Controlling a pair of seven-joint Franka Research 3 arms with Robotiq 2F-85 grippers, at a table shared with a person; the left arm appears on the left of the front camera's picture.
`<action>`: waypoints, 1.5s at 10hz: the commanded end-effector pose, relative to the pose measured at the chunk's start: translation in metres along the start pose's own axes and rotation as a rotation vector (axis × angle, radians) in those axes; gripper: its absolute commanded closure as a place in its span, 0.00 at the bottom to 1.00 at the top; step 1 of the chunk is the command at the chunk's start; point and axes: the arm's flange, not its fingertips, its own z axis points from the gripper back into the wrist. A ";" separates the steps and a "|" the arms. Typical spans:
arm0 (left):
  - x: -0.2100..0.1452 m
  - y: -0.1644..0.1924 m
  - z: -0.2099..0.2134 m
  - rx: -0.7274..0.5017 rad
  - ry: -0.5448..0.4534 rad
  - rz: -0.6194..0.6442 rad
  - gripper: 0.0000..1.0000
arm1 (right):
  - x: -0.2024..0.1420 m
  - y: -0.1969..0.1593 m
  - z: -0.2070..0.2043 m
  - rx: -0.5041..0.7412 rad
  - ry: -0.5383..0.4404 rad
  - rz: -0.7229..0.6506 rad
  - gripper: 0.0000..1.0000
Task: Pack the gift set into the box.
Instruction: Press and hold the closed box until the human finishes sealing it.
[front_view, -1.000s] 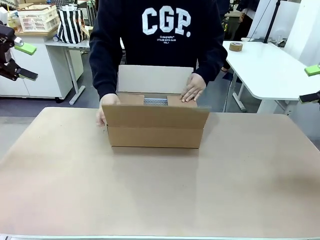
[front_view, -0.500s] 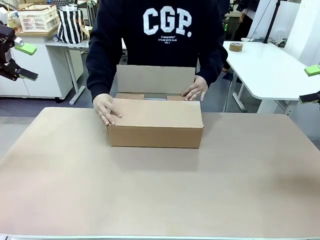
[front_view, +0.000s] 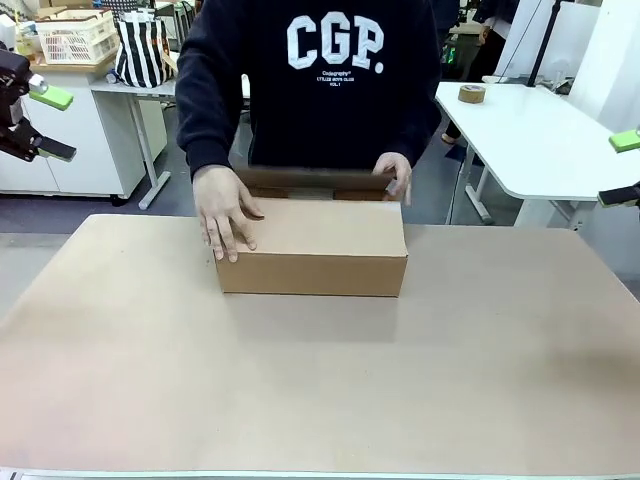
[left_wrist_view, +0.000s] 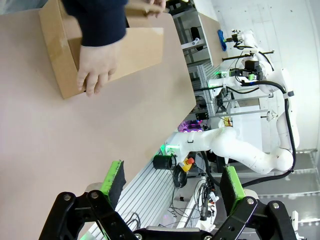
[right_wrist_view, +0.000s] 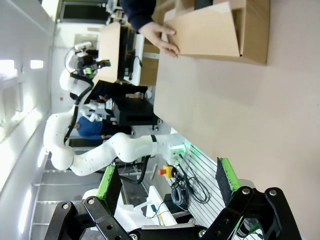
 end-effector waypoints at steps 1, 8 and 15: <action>-0.001 -0.003 0.002 0.005 0.016 0.011 0.00 | -0.002 0.000 0.002 -0.007 0.012 0.002 0.00; -0.001 -0.003 0.002 0.005 0.016 0.011 0.00 | -0.002 0.000 0.002 -0.007 0.012 0.002 0.00; -0.001 -0.003 0.002 0.005 0.016 0.011 0.00 | -0.002 0.000 0.002 -0.007 0.012 0.002 0.00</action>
